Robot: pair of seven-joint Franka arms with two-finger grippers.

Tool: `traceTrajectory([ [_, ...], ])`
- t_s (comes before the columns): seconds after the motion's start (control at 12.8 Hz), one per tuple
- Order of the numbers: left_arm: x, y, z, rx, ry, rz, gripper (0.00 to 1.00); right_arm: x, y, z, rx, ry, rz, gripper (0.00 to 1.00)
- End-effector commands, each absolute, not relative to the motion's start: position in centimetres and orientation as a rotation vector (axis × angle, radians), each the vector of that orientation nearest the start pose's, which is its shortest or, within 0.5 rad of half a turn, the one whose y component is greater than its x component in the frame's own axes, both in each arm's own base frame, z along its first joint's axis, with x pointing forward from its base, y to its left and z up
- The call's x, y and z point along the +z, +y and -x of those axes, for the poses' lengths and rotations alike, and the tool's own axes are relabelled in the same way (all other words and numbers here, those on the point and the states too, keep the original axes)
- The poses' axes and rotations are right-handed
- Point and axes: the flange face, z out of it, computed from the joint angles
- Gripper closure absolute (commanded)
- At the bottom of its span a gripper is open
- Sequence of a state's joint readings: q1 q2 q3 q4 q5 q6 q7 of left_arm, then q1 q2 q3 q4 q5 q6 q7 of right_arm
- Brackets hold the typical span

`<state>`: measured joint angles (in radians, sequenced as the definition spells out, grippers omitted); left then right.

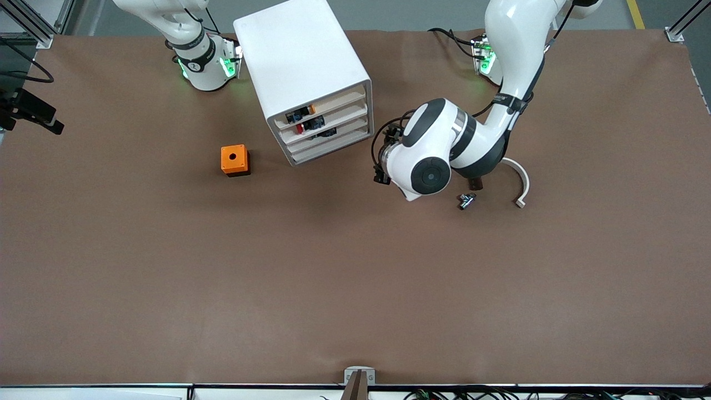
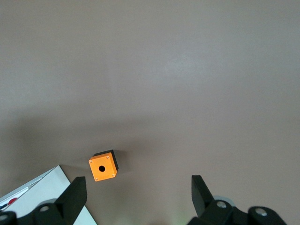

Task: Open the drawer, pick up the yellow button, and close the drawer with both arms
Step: 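Reach the left gripper toward the cabinet's drawer handle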

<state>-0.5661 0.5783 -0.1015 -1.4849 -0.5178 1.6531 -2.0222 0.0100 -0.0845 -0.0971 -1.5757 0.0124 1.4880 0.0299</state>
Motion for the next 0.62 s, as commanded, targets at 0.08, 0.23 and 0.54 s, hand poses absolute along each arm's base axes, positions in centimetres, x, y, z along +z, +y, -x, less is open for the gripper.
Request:
traceTrajectory([
  [0.08, 30.6, -46.3, -47.8, 0.979, -1.985, 1.601, 0.0, 66.2, -4.9, -51.4, 0.008, 0.177, 3.105, 0.01],
  [0.23, 29.2, -47.4, -47.3, 1.078, -2.013, 1.403, 0.02, 66.1, -4.9, -51.4, 0.01, 0.177, 3.104, 0.01],
  [0.54, 28.7, -48.1, -46.2, 1.149, -1.959, 1.235, 0.18, 66.1, -5.1, -51.3, 0.024, 0.172, 3.104, 0.01],
])
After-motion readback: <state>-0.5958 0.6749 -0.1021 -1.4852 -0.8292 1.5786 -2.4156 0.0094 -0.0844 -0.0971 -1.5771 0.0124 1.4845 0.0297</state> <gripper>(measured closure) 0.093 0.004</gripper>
